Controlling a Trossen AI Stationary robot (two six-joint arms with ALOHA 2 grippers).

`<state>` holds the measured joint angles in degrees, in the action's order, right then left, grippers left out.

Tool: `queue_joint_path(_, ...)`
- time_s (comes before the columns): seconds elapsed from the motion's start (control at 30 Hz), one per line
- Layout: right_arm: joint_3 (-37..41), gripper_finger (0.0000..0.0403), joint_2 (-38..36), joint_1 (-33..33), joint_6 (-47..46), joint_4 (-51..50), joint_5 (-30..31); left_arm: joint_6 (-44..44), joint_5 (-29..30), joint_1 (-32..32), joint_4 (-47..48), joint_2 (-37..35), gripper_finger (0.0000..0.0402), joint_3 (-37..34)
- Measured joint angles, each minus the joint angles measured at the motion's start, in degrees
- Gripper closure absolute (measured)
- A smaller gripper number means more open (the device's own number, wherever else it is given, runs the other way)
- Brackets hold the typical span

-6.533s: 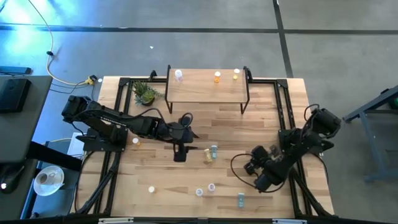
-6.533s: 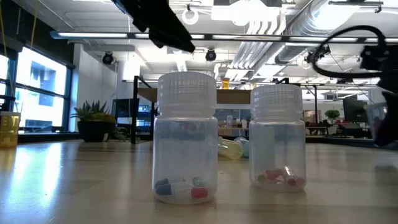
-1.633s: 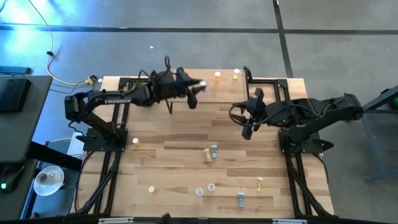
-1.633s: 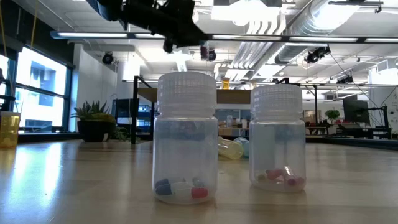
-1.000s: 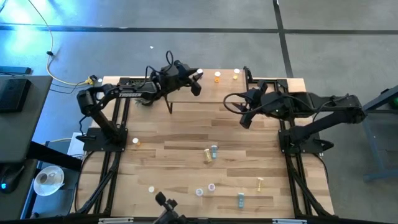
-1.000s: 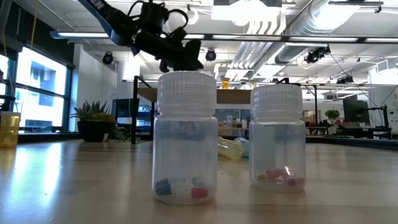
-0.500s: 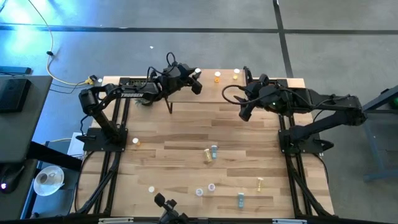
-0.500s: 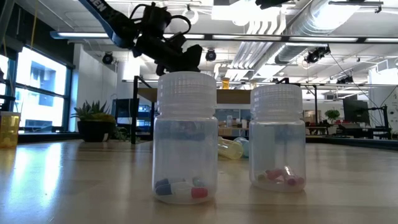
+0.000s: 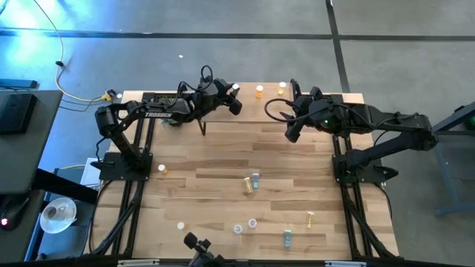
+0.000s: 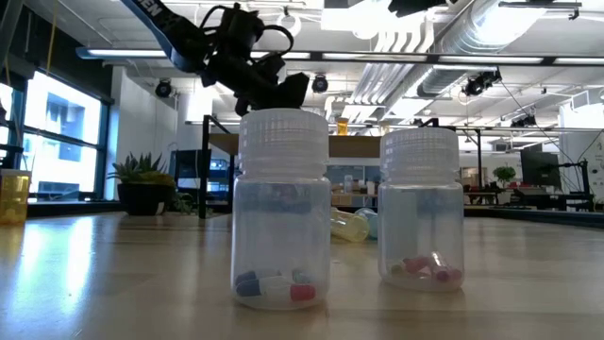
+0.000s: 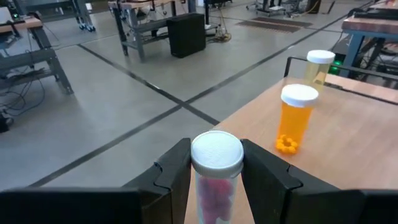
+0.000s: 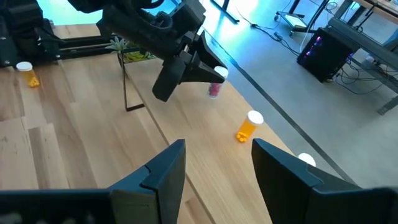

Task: Pick and place medicine bottles onto shelf by color
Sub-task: Put the top right blue pill bottle on the shelf

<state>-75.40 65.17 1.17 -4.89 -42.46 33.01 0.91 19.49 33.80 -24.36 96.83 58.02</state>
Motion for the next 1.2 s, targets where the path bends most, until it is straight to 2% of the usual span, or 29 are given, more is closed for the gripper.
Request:
queue_joint_path(0.4,0.0,0.0227,0.0,0.0,0.0,-0.2,0.0,1.2,1.5,-1.5,-2.7,0.2,0.0285,-0.2)
queue_joint_path(0.6,0.0,0.0227,0.0,0.0,0.9,-0.2,0.0,1.4,10.2,-5.1,-2.9,0.2,0.0285,-0.2)
queue_joint_path(0.77,0.0,0.0227,0.0,0.0,0.9,-0.6,0.0,-5.2,18.1,-7.4,-6.2,0.2,0.0285,-0.1)
queue_joint_path(0.83,0.0,0.0227,0.0,0.0,0.9,-1.4,0.0,-5.8,19.4,-7.7,-7.0,0.2,0.0285,-0.1)
queue_joint_path(1.2,0.0,0.0227,0.0,0.0,-0.6,-3.5,0.0,6.7,19.0,-8.9,-7.1,0.9,0.0285,0.0)
